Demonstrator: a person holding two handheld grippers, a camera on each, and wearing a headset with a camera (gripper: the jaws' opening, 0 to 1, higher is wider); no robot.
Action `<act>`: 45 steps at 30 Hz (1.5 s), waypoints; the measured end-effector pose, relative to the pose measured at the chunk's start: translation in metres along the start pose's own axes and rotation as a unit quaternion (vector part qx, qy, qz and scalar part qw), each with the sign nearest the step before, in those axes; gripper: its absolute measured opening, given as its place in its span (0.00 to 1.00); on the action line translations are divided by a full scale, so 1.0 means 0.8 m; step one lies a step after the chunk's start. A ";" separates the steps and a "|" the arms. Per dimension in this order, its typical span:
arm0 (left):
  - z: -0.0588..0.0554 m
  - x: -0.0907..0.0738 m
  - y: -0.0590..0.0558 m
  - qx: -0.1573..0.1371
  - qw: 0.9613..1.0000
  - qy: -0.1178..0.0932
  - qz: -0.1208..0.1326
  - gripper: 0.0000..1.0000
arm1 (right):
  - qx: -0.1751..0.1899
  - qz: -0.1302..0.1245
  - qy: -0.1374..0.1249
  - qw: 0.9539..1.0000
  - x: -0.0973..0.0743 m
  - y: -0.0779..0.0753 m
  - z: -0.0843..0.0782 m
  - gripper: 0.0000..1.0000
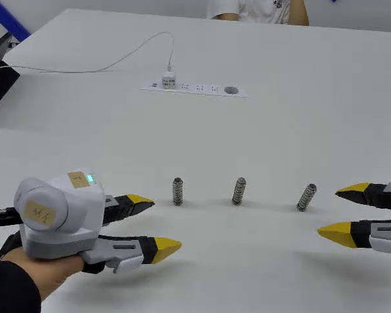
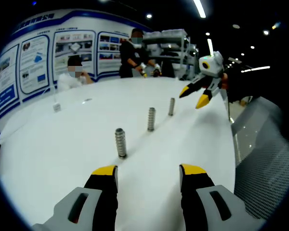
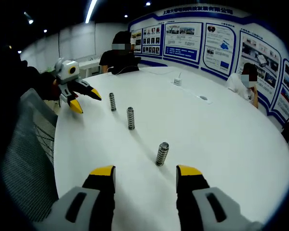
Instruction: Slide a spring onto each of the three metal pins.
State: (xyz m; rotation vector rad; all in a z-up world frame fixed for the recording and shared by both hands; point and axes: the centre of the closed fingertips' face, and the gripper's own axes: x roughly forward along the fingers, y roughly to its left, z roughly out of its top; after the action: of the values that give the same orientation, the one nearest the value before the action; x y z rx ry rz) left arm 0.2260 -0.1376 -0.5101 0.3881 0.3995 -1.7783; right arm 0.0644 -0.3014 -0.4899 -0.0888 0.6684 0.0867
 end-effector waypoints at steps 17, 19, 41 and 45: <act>-0.001 0.000 0.002 -0.006 1.000 -0.002 0.001 0.54 | 0.007 -0.009 -0.009 1.000 0.002 -0.004 -0.011 0.57; 0.000 0.000 0.002 -0.007 1.000 -0.003 0.001 0.54 | 0.008 -0.009 -0.009 1.000 0.003 -0.003 -0.013 0.57; -0.004 0.001 0.002 -0.013 1.000 -0.001 0.002 0.55 | 0.012 -0.009 -0.008 1.000 0.004 -0.002 -0.011 0.58; -0.004 0.001 0.003 -0.013 1.000 -0.002 0.003 0.55 | 0.014 -0.009 -0.007 1.000 0.004 -0.002 -0.011 0.58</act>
State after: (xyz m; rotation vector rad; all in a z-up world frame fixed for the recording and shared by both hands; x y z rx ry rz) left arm 0.2279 -0.1372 -0.5132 0.3672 0.4179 -1.7671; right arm 0.0618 -0.3036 -0.4986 -0.0670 0.6536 0.0616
